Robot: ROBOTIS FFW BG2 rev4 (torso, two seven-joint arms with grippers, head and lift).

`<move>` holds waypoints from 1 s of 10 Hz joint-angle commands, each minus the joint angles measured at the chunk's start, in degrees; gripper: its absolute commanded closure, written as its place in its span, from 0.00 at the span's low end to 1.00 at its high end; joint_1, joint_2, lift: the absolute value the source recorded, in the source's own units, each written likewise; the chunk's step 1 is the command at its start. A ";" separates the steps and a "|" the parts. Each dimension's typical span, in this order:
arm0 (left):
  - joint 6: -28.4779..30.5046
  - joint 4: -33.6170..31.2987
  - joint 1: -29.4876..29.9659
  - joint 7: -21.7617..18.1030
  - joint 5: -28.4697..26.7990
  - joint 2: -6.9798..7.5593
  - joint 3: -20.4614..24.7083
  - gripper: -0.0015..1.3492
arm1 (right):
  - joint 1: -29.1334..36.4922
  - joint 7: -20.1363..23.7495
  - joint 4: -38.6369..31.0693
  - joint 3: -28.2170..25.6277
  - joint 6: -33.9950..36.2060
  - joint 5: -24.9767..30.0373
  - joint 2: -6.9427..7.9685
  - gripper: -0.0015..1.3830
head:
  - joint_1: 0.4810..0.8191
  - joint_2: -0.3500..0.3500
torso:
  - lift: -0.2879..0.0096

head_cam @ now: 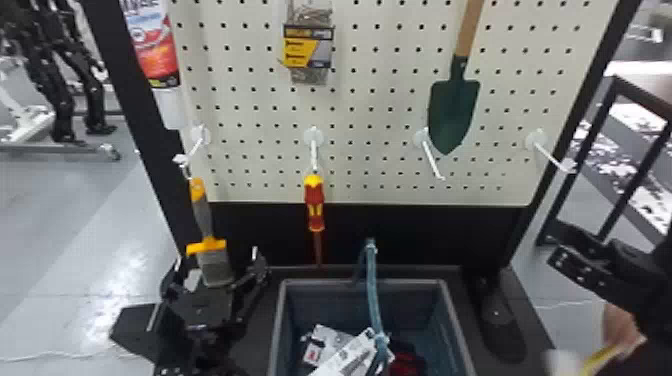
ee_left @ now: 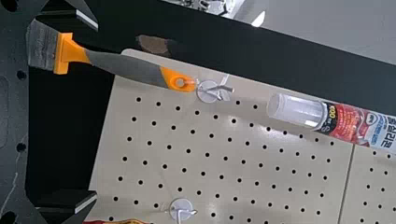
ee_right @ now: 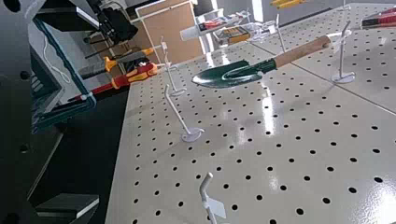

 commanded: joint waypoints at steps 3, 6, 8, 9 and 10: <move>0.00 0.00 0.00 0.00 0.00 0.00 0.00 0.00 | 0.00 0.00 0.00 0.00 0.00 0.00 0.00 0.00 | 0.20 0.50 | 0.63; 0.00 0.00 0.00 0.00 0.00 0.00 0.00 0.00 | 0.00 0.00 0.00 0.00 0.00 0.00 0.00 0.00 | 0.20 0.50 | 0.63; 0.00 0.00 0.00 0.00 0.00 0.00 0.00 0.00 | 0.00 0.00 0.00 0.00 0.00 0.00 0.00 0.00 | 0.20 0.50 | 0.63; 0.00 0.00 0.00 0.00 0.00 0.00 0.00 0.00 | 0.00 0.00 0.00 0.00 0.00 0.00 0.00 0.00 | 0.20 0.50 | 0.63; 0.00 0.00 0.00 0.00 0.00 0.00 0.00 0.00 | 0.00 0.00 0.00 0.00 0.00 0.00 0.00 0.00 | 0.20 0.50 | 0.63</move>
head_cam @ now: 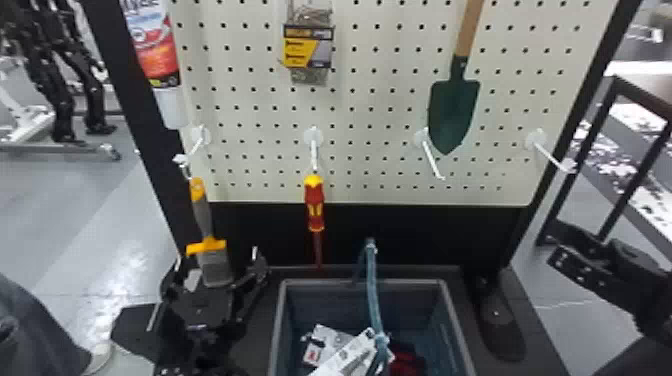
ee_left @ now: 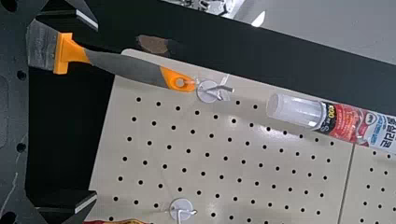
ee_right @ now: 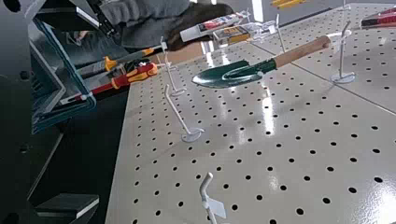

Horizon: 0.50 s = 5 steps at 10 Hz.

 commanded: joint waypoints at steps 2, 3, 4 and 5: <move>0.00 0.00 0.00 0.00 0.00 0.00 0.00 0.00 | 0.00 0.00 0.00 0.00 0.00 0.00 0.00 0.00 | 0.20 0.50 | 0.63; 0.00 0.00 0.00 0.00 0.00 0.00 0.00 0.00 | 0.00 0.00 0.00 0.00 0.00 0.00 0.00 0.00 | 0.20 0.50 | 0.63; 0.00 0.00 0.00 0.00 0.00 0.00 0.00 0.00 | 0.00 0.00 0.00 0.00 0.00 0.00 0.00 0.00 | 0.20 0.50 | 0.63; 0.00 0.00 0.00 0.00 0.00 0.00 0.00 0.00 | 0.00 0.00 0.00 0.00 0.00 0.00 0.00 0.00 | 0.20 0.50 | 0.63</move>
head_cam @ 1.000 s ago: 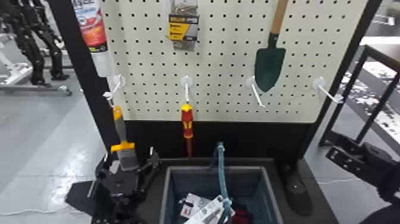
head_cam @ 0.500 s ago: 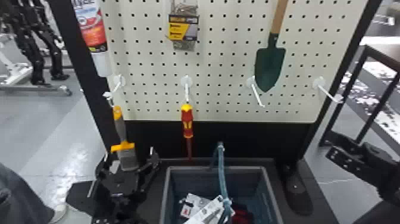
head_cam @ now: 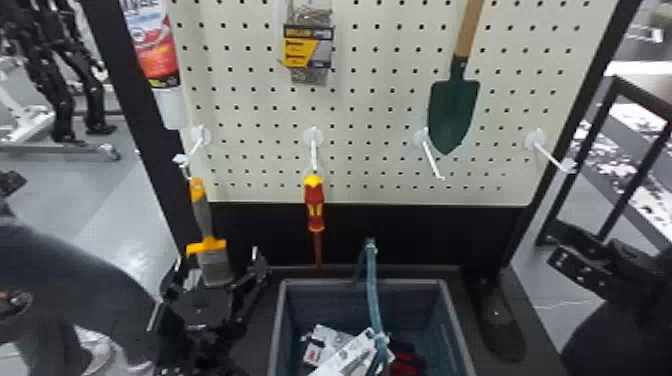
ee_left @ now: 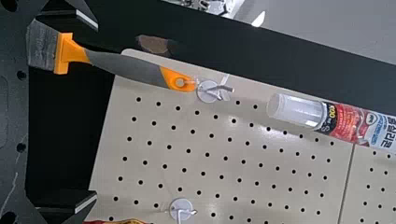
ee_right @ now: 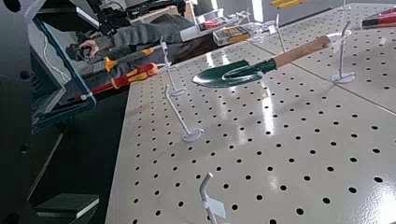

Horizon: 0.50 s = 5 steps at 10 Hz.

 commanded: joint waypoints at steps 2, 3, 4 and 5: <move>0.00 0.00 0.00 0.00 0.00 0.00 0.00 0.00 | 0.00 0.00 0.00 0.00 0.00 0.00 0.00 0.00 | 0.20 0.50 | 0.63; 0.00 0.00 0.00 0.00 0.00 0.00 0.00 0.00 | 0.00 0.00 0.00 0.00 0.00 0.00 0.00 0.00 | 0.20 0.50 | 0.63; 0.00 0.00 0.00 0.00 0.00 0.00 0.00 0.00 | 0.00 0.00 0.00 0.00 0.00 0.00 0.00 0.00 | 0.20 0.50 | 0.63; 0.00 0.00 0.00 0.00 0.00 0.00 0.00 0.00 | 0.00 0.00 0.00 0.00 0.00 0.00 0.00 0.00 | 0.20 0.50 | 0.63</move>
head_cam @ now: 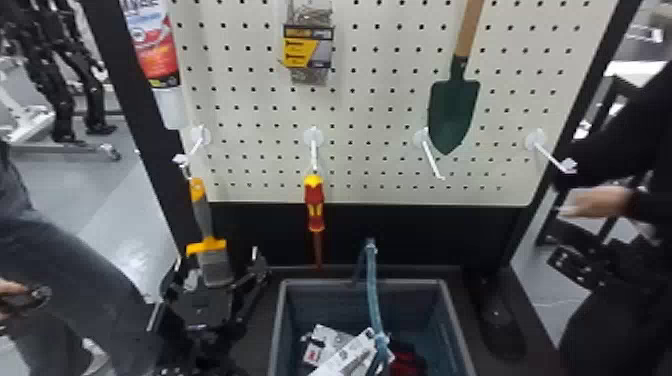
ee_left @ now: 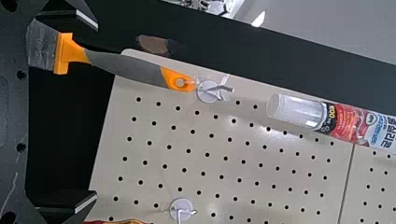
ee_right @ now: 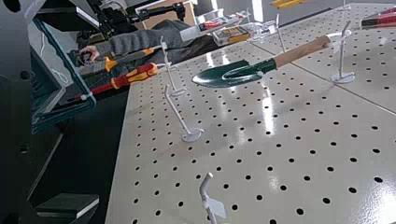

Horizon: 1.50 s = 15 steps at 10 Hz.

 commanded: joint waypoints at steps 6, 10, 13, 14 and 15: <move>0.00 0.00 0.00 0.00 0.00 0.00 0.00 0.00 | 0.00 0.00 0.00 0.00 0.00 0.00 0.00 0.00 | 0.20 0.50 | 0.63; 0.00 0.00 0.00 0.00 0.00 0.00 0.00 0.00 | 0.00 0.00 0.00 0.00 0.00 0.00 0.00 0.00 | 0.20 0.50 | 0.63; 0.00 0.00 0.00 0.00 0.00 0.00 0.00 0.00 | 0.00 0.00 0.00 0.00 0.00 0.00 0.00 0.00 | 0.20 0.50 | 0.63; 0.00 0.00 0.00 0.00 0.00 0.00 0.00 0.00 | 0.00 0.00 0.00 0.00 0.00 0.00 0.00 0.00 | 0.20 0.50 | 0.63; 0.00 0.00 0.00 0.00 0.00 0.00 0.00 0.00 | 0.00 0.00 0.00 0.00 0.00 0.00 0.00 0.00 | 0.20 0.50 | 0.63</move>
